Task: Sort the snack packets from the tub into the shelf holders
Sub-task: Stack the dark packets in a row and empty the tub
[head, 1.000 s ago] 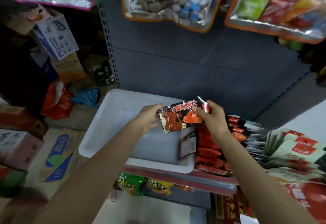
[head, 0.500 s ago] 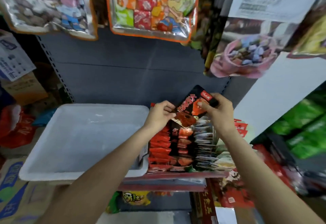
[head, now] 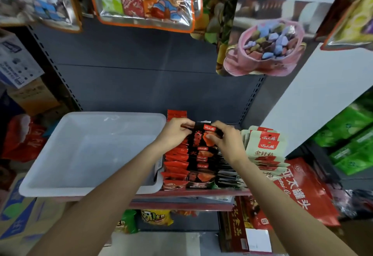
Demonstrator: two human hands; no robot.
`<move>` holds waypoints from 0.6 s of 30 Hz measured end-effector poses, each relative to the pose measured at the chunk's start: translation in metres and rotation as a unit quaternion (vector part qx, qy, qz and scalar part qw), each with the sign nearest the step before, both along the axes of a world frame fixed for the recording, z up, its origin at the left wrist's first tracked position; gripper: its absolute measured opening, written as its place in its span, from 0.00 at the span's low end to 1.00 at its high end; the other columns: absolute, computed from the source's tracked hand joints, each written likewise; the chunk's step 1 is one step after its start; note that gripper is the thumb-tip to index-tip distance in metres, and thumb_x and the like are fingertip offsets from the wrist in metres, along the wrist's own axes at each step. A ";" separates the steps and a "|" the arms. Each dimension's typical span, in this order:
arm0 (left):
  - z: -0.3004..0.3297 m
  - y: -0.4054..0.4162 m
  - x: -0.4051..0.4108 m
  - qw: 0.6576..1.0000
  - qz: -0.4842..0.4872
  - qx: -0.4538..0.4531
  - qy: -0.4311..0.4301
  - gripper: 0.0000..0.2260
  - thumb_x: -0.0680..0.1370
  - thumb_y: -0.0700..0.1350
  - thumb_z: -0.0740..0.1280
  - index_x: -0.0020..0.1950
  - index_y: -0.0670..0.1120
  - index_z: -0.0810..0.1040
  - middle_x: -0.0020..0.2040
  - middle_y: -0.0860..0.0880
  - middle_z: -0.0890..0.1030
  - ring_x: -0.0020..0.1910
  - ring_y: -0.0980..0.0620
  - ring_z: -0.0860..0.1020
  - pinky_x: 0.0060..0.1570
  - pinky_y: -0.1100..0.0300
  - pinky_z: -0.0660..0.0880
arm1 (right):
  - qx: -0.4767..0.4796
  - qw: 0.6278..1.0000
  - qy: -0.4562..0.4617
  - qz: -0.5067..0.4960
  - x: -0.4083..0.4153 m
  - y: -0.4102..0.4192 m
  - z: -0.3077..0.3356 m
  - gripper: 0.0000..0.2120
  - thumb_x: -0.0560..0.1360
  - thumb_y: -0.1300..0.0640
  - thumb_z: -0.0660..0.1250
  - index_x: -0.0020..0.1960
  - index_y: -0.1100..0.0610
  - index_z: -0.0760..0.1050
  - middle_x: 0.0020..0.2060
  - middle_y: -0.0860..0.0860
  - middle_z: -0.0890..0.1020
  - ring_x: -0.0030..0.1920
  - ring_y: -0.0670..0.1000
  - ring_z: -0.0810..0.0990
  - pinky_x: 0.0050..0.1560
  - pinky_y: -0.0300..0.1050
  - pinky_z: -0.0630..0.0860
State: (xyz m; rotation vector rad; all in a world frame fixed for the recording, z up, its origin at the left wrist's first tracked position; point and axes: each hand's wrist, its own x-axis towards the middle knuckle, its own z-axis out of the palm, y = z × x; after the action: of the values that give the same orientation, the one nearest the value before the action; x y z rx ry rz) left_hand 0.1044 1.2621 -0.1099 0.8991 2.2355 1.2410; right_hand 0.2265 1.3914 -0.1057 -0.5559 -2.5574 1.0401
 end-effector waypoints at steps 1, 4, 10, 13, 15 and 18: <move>0.000 0.000 0.001 1.000 0.000 0.003 -0.005 0.14 0.77 0.34 0.63 0.58 0.46 0.80 0.54 0.52 0.81 0.53 0.56 0.79 0.55 0.65 0.72 | 0.008 1.000 -0.005 0.005 -0.001 -0.002 -0.004 0.07 0.73 0.61 0.70 0.50 0.55 0.77 0.39 0.46 0.79 0.41 0.46 0.77 0.40 0.25 0.68; 0.000 -0.001 0.002 1.000 -0.003 0.012 -0.015 0.15 0.77 0.32 0.61 0.59 0.45 0.79 0.56 0.52 0.80 0.54 0.58 0.77 0.57 0.66 0.71 | 0.045 0.998 -0.049 0.018 -0.004 -0.006 -0.018 0.11 0.73 0.62 0.70 0.54 0.55 0.77 0.45 0.51 0.81 0.45 0.51 0.79 0.48 0.43 0.75; -0.011 -0.016 -0.007 0.999 0.040 0.022 -0.012 0.13 0.77 0.33 0.62 0.56 0.48 0.79 0.55 0.52 0.80 0.54 0.55 0.78 0.59 0.61 0.73 | 0.146 0.989 -0.037 -0.003 -0.007 -0.016 -0.024 0.15 0.72 0.60 0.70 0.58 0.57 0.76 0.51 0.54 0.77 0.54 0.54 0.74 0.54 0.49 0.74; -0.024 -0.038 -0.019 0.992 0.124 0.037 0.009 0.11 0.76 0.31 0.63 0.52 0.44 0.79 0.51 0.50 0.81 0.51 0.55 0.78 0.58 0.63 0.73 | 0.220 0.975 0.044 0.005 -0.016 -0.035 -0.017 0.14 0.70 0.60 0.72 0.55 0.58 0.78 0.48 0.54 0.77 0.50 0.55 0.75 0.51 0.49 0.75; -0.036 -0.057 -0.028 0.989 0.149 0.001 0.006 0.11 0.76 0.30 0.61 0.52 0.41 0.79 0.52 0.48 0.81 0.50 0.55 0.77 0.53 0.71 0.71 | 0.245 0.966 0.063 0.051 -0.031 -0.057 -0.013 0.12 0.71 0.61 0.71 0.54 0.59 0.78 0.48 0.54 0.78 0.48 0.55 0.76 0.49 0.49 0.76; -0.053 -0.084 -0.037 0.988 0.131 -0.063 -0.055 0.10 0.77 0.36 0.62 0.56 0.41 0.79 0.56 0.45 0.80 0.56 0.49 0.78 0.53 0.67 0.72 | 0.266 0.955 -0.004 0.129 -0.058 -0.093 -0.017 0.12 0.73 0.62 0.65 0.57 0.60 0.77 0.51 0.56 0.78 0.52 0.58 0.76 0.50 0.51 0.74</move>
State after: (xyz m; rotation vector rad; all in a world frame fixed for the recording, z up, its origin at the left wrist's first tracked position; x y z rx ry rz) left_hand 0.0672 1.1785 -0.1631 0.4887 2.3679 1.2114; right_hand 0.1682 1.2982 -0.1226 -0.0814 -2.8020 0.3721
